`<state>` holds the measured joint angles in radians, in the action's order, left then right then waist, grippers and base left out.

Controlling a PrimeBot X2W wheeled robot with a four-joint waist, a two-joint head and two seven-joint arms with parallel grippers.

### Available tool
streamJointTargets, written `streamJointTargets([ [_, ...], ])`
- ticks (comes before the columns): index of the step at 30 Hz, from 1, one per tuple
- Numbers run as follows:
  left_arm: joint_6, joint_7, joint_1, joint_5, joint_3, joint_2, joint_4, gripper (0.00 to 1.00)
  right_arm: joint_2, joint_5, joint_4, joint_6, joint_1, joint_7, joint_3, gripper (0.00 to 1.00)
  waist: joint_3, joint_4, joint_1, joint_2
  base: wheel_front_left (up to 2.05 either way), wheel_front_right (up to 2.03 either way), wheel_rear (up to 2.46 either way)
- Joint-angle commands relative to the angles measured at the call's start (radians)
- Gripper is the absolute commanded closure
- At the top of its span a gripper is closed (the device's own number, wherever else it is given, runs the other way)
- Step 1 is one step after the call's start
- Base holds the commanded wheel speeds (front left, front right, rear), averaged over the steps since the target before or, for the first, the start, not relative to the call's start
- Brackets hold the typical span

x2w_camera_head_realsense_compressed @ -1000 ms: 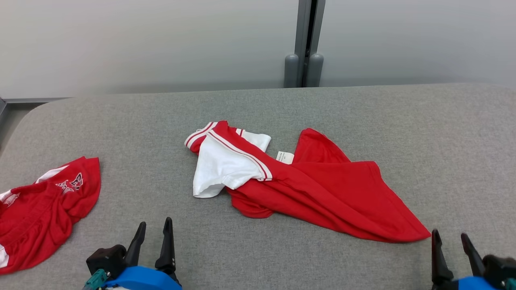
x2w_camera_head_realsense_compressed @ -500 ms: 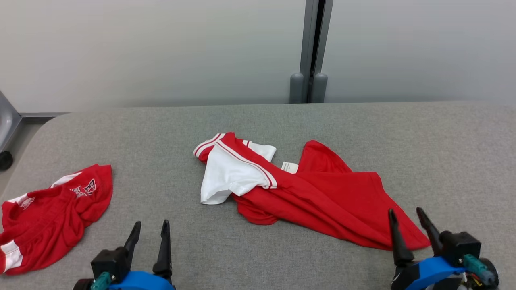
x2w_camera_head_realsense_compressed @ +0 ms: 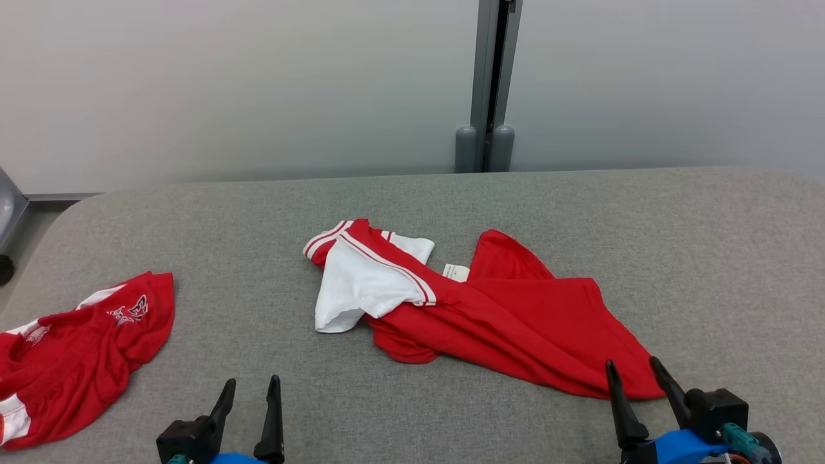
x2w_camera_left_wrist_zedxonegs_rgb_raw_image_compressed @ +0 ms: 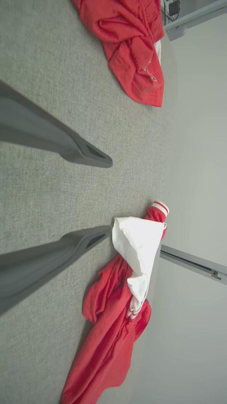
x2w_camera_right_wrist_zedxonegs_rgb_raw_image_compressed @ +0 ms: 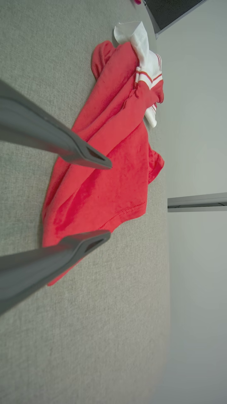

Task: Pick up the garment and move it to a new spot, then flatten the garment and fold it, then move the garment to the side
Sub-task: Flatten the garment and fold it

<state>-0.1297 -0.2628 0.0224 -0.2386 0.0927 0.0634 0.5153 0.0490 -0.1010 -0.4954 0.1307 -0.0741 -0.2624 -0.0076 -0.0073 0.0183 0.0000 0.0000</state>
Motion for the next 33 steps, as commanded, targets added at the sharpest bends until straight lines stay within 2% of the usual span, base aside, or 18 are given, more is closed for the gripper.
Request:
streamJointTargets([
  [1,-0.002,-0.003,0.015,-0.013,-0.002,0.0,0.002,0.0,0.003,0.001,0.001,0.0,-0.005,-0.003,0.001,0.0,0.006,0.0,0.0,0.0,0.0,0.0,0.0],
  [7,-0.002,-0.003,0.121,-0.095,0.035,-0.003,0.032,0.0,0.003,0.008,0.017,0.0,-0.035,-0.004,0.013,0.0,0.079,-0.004,0.0,0.0,0.0,0.0,0.0],
  [13,-0.002,-0.003,0.272,-0.193,0.098,0.043,0.111,0.0,0.003,0.031,0.048,0.0,-0.079,-0.004,0.022,0.0,0.179,-0.034,0.0,0.0,0.0,0.0,0.0],
  [17,-0.002,-0.003,0.335,-0.232,0.099,0.07,0.171,0.0,0.003,0.039,0.071,0.0,-0.093,-0.004,0.018,0.0,0.22,-0.061,0.0,0.0,0.0,0.0,0.0],
  [23,-0.002,-0.003,0.362,-0.317,0.166,0.098,0.172,0.0,0.003,0.043,0.101,0.0,-0.101,-0.004,0.001,0.0,0.257,-0.087,0.0,0.0,0.0,0.0,0.0],
  [33,-0.002,0.0,0.397,-0.352,0.32,0.141,0.245,0.0,0.003,0.048,0.126,0.0,-0.112,-0.004,0.002,0.0,0.297,-0.109,0.0,0.0,0.0,0.0,0.0],
])
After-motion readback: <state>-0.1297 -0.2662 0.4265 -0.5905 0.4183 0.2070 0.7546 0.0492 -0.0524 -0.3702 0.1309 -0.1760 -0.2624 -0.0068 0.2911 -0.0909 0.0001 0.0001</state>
